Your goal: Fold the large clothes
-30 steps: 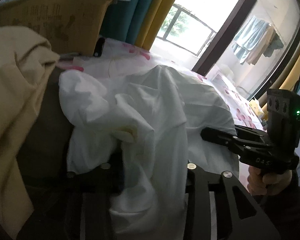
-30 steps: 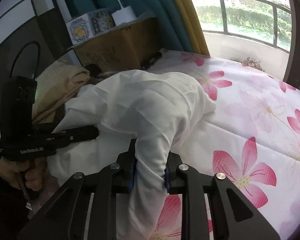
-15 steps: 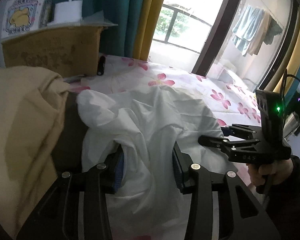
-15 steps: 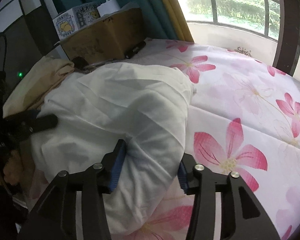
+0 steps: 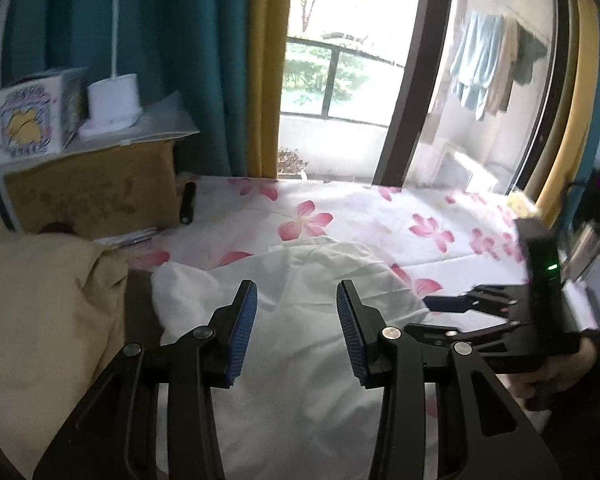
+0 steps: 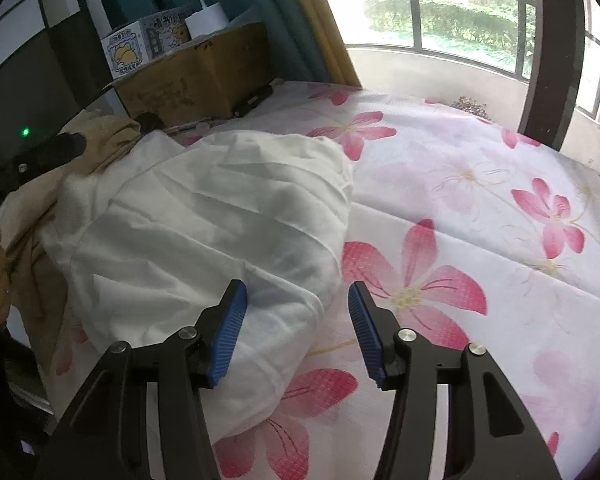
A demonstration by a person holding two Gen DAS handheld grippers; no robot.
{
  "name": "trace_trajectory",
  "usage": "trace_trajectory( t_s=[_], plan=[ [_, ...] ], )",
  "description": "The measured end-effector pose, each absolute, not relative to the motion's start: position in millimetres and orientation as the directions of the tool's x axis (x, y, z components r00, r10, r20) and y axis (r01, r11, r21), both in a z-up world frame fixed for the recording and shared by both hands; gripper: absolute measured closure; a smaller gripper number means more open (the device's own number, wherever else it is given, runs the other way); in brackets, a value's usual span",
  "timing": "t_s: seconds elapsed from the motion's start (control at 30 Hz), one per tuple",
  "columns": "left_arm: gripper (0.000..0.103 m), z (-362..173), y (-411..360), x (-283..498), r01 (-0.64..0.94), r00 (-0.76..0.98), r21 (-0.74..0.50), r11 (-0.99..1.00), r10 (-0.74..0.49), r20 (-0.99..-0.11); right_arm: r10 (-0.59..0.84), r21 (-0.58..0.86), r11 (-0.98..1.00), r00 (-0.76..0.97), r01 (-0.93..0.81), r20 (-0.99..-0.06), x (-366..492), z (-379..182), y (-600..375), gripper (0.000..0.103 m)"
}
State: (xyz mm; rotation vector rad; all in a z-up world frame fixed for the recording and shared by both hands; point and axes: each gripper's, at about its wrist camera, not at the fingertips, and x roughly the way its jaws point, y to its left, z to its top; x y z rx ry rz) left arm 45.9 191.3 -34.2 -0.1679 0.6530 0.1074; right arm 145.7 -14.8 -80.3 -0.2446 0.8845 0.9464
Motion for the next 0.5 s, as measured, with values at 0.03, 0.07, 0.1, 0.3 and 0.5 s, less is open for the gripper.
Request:
trace_trajectory(
  t_s=[0.03, 0.07, 0.1, 0.3, 0.5],
  plan=[
    [0.059, -36.6, 190.1, 49.4, -0.156, 0.783, -0.112, 0.981, 0.054, -0.62, 0.602, 0.18, 0.589, 0.279, -0.788, -0.748, 145.7, -79.5, -16.5, 0.05],
    [0.059, -40.8, 189.4, 53.1, -0.153, 0.776, -0.109, 0.982, 0.051, -0.629, 0.598, 0.175, 0.594, 0.285, -0.785, -0.749, 145.9, -78.7, -18.1, 0.05],
    [0.059, -46.6, 189.7, 56.7, -0.148, 0.766, -0.113, 0.982, 0.042, -0.641, 0.595, 0.172, 0.599, 0.29, -0.782, -0.749, 147.3, -78.4, -19.4, 0.05],
    [0.059, -97.9, 203.9, 72.8, -0.182, 0.662, -0.171, 0.968, -0.008, -0.749, 0.597, 0.183, 0.614, 0.299, -0.768, -0.744, 152.3, -77.6, -31.3, 0.05],
    [0.056, -106.7, 216.0, 63.0, -0.216, 0.668, -0.239, 0.947, -0.035, -0.744, 0.599, 0.188, 0.609, 0.292, -0.771, -0.745, 154.3, -77.8, -34.0, 0.05]
  ],
)
